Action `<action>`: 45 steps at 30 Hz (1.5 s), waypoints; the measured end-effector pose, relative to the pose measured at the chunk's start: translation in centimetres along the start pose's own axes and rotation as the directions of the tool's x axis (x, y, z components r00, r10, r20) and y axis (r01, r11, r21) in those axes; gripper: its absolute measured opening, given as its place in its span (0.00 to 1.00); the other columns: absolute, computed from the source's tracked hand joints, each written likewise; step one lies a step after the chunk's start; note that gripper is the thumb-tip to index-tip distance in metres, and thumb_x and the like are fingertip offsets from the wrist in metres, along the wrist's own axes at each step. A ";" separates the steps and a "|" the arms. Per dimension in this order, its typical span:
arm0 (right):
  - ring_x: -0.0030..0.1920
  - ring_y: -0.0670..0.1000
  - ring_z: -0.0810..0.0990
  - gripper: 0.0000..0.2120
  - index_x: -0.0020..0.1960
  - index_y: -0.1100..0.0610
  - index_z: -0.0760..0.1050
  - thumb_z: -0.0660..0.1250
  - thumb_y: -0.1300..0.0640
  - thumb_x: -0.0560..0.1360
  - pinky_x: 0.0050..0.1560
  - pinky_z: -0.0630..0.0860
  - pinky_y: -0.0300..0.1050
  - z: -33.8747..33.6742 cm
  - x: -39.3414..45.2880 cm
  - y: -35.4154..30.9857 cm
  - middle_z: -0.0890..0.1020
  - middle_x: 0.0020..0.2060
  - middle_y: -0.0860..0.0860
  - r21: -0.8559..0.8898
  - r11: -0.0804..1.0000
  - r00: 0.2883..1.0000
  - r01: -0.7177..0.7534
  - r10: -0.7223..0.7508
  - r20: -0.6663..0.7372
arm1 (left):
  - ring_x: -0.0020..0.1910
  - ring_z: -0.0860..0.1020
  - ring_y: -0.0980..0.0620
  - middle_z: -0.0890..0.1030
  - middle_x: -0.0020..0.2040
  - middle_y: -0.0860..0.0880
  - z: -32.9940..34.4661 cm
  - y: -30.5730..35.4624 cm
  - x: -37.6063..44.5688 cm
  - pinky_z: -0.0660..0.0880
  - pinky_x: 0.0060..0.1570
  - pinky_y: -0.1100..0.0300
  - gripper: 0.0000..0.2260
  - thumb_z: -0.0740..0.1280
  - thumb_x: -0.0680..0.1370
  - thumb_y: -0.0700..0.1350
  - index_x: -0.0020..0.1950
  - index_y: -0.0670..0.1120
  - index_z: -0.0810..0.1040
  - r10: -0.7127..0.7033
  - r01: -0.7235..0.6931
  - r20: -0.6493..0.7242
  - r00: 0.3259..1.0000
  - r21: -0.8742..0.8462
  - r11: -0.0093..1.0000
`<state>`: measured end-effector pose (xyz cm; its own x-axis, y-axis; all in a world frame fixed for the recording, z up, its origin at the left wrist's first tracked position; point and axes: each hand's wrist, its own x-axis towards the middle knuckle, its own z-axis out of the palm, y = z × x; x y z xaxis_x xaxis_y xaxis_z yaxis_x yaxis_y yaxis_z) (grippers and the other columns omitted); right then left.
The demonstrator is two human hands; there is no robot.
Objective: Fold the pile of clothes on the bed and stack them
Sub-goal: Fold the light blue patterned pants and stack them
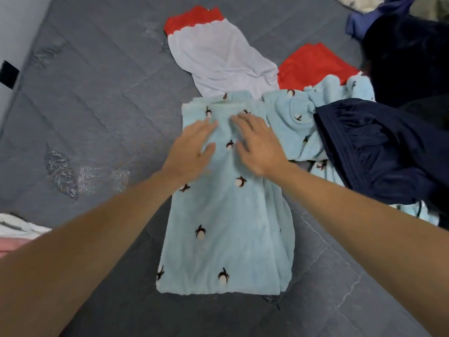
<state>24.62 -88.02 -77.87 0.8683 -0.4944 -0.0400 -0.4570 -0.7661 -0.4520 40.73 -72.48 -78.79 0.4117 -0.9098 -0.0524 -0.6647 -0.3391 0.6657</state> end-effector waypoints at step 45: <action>0.67 0.60 0.68 0.37 0.82 0.51 0.59 0.73 0.51 0.78 0.67 0.73 0.57 12.9 -48.9 -14.6 0.64 0.71 0.59 0.070 0.896 0.883 -0.439 0.445 -0.151 | 0.66 0.71 0.53 0.68 0.70 0.52 8.6 0.9 -50.9 0.73 0.66 0.56 0.33 0.72 0.80 0.53 0.82 0.59 0.61 -0.337 0.324 -0.084 0.938 -0.136 0.936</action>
<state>-8.67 -47.40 -80.82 0.5343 -0.8391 -0.1022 -0.7772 -0.4401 -0.4498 13.78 -28.54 -81.93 0.6628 -0.7186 -0.2107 -0.4040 -0.5800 0.7073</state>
